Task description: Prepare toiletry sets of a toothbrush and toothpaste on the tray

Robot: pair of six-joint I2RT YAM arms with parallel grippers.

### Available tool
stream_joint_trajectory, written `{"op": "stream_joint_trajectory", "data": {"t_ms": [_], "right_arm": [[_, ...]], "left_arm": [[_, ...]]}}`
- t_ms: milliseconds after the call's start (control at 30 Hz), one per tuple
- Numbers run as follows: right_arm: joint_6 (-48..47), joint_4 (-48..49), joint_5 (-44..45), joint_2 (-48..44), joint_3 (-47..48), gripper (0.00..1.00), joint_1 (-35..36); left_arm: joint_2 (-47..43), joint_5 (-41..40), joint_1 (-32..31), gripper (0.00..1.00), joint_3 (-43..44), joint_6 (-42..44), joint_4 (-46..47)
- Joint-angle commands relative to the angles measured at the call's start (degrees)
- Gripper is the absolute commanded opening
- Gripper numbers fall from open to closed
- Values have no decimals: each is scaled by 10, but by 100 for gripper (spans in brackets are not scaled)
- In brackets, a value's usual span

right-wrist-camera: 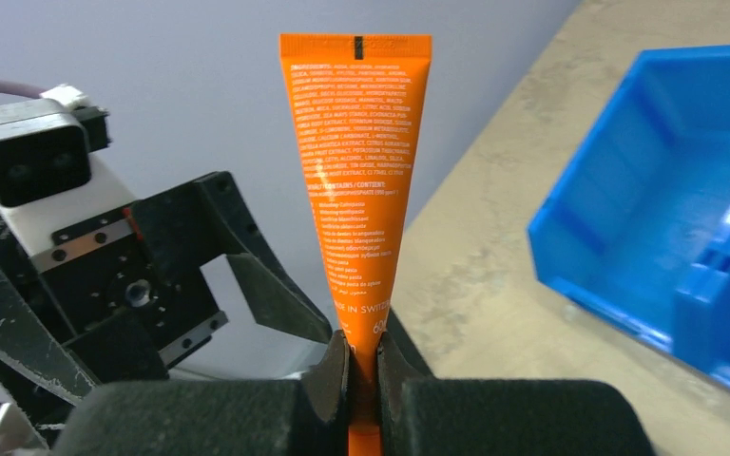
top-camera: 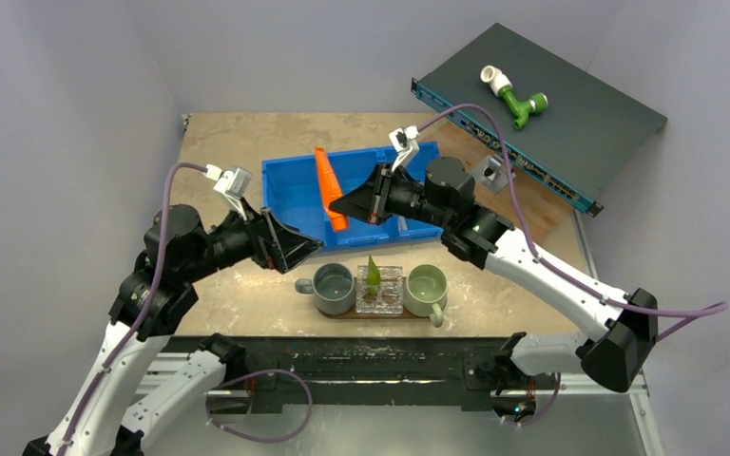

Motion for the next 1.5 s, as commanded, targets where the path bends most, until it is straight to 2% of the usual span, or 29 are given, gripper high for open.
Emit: {"op": "stream_joint_trajectory", "data": {"t_ms": [0,133,400,700,933,1200,1367,1400,1433,1467], "right_arm": [[89,162,-19,-27,-24,4,21],[130,226,-16,-26,-41,4,36],[159,292,-15,-10,-45,5,59],[164,318,-7,1,-47,5,84],[158,314,3,9,-46,5,94],[148,308,19,12,-47,5,103],[141,305,32,9,-51,5,105],[139,304,34,8,-50,5,105],[138,303,36,8,-50,5,105],[136,302,38,7,-50,5,105]], "left_arm": [[-5,50,3,100,-2,-63,83],[-6,71,3,100,-19,-105,120],[2,109,3,99,-44,-169,178],[12,130,3,90,-61,-216,234],[21,141,3,73,-61,-234,258],[23,150,3,41,-58,-237,263],[21,153,3,28,-59,-237,263],[21,155,3,23,-59,-237,263],[21,156,3,14,-58,-236,263],[21,158,3,1,-57,-235,262]]}}
